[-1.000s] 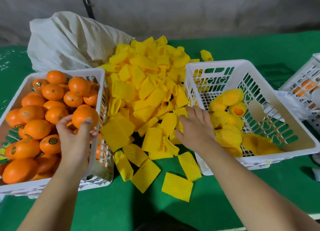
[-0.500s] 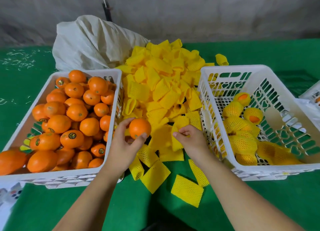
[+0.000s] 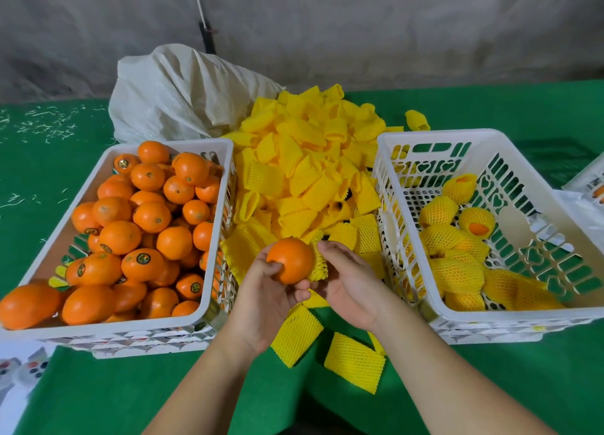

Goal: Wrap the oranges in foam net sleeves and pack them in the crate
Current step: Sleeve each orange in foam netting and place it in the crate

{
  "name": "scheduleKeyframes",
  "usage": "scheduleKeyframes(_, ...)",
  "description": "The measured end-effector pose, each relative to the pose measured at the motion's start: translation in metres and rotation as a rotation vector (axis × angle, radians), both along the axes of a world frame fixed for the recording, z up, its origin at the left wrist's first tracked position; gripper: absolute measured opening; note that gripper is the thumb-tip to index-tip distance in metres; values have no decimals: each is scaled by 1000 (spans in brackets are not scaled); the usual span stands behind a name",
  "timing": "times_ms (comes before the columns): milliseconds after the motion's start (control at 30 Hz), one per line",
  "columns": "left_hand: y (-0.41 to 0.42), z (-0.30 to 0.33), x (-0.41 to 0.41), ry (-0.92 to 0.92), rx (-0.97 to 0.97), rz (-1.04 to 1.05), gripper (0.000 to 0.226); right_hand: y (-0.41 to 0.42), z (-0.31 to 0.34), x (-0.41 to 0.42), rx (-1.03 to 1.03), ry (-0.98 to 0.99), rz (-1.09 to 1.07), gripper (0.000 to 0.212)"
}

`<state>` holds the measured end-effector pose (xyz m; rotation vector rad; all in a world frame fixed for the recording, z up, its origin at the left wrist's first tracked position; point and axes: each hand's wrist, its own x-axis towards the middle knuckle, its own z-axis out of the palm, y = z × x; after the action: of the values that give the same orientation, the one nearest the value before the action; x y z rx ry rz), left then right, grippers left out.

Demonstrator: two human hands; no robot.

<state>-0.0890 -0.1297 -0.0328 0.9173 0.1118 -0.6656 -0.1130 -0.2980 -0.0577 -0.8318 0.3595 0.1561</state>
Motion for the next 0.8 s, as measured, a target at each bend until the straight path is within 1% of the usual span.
scheduleKeyframes(67, 2, 0, -3, 25, -15, 2, 68, -1, 3, -3, -7, -60, 83, 32)
scheduleKeyframes(133, 2, 0, -5, -4, 35, -22, 67, -1, 4, -5, -43, -81, 127, 40)
scheduleKeyframes(167, 1, 0, -6, -37, 71, -34, 67, 0, 4, -5, -98, -76, 133, 42)
scheduleKeyframes(233, 0, -1, -6, -83, 102, -32, 67, 3, 6, -4, -274, -60, 130, 39)
scheduleKeyframes(333, 0, 0, -5, -77, 83, -10, 71, 1, 7, -2, -619, -39, 78, 27)
scheduleKeyframes(433, -6, 0, -5, -94, 105, -60, 75, -7, 3, 1, -936, -118, 89, 21)
scheduleKeyframes(533, -10, -2, -10, -82, 114, -70, 75, -13, -1, 4, -1165, -157, 8, 23)
scheduleKeyframes(567, -10, -4, -11, -76, 106, -67, 71, -15, -1, 5, -1199, -166, 23, 22)
scheduleKeyframes(600, -10, -4, -12, -73, 95, -69, 68, -17, -2, 4, -1186, -177, 76, 21)
scheduleKeyframes(700, -12, -4, -14, -86, 103, -114, 69, -18, -2, 2, -1086, -210, 244, 25)
scheduleKeyframes(800, -13, -4, -12, -71, 113, -128, 60, -16, -2, 0, -1066, -225, 248, 32)
